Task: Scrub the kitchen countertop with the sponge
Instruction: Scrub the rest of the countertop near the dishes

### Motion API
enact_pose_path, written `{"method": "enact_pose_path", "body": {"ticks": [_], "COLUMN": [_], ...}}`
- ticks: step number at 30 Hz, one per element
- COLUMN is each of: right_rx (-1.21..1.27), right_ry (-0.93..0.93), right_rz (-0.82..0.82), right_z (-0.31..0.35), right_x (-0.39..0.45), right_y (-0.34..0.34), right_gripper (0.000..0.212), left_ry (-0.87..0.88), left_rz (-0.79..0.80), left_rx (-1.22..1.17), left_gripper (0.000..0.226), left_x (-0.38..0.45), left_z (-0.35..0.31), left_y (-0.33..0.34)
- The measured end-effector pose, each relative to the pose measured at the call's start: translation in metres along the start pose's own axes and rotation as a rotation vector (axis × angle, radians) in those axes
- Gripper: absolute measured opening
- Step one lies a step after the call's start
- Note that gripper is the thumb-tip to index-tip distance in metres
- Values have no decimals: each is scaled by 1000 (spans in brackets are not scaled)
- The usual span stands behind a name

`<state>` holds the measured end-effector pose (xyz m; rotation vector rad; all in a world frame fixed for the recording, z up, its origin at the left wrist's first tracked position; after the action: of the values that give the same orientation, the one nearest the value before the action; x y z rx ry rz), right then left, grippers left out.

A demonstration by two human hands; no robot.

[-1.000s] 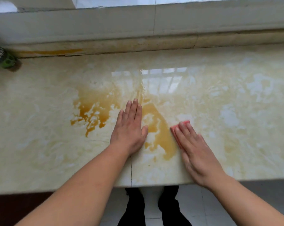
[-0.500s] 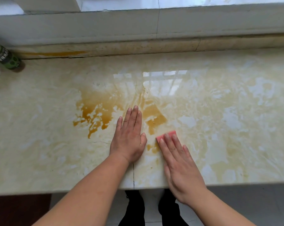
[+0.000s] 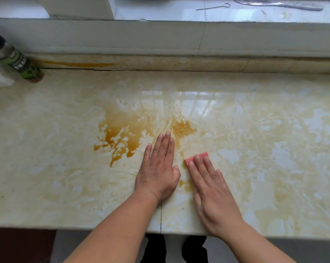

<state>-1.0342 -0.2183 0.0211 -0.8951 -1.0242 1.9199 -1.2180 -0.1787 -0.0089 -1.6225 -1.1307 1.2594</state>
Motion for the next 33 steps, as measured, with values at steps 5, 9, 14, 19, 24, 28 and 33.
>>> {"method": "enact_pose_path", "body": {"ticks": [5,9,14,19,24,28,33], "right_rx": [14,-7,-24,-11,7,-22,-42], "right_ry": [10,8,-40,24,56,-18,57], "right_rz": [23,46,14,8,35,12,-16], "right_z": [-1,2,-12,-16,-9,-13,-26], "right_x": [78,114,23,84,134,48,74], "right_y": [-13,-24,-10,-19,-37,-21,-22], "right_gripper": [73,74,73,73,73,75,74], "left_ry": [-7,-6,1,-8,-18,-20,-34], "left_rz": [4,7,-9,-9,17,17,-38], "left_rx": [-2,0,3,-9,-6,-47,-73], "left_gripper": [84,84,83,84,84,82,80], "left_x": [1,2,0,1,0,-3,44], "left_z": [0,1,1,1,0,1,-3], "left_y": [-1,-1,2,3,0,-2,-14]}}
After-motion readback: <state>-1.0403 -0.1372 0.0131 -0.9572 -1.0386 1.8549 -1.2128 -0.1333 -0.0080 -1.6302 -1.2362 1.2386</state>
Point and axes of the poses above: each hand's wrist, its own x-axis towards the middle knuckle, its own y-axis out of the palm, z = x × y, the point moved 2 cm from there along x, towards the middle knuckle, and after that the axes turned 1 degree about -y, right-handed, at the moved point
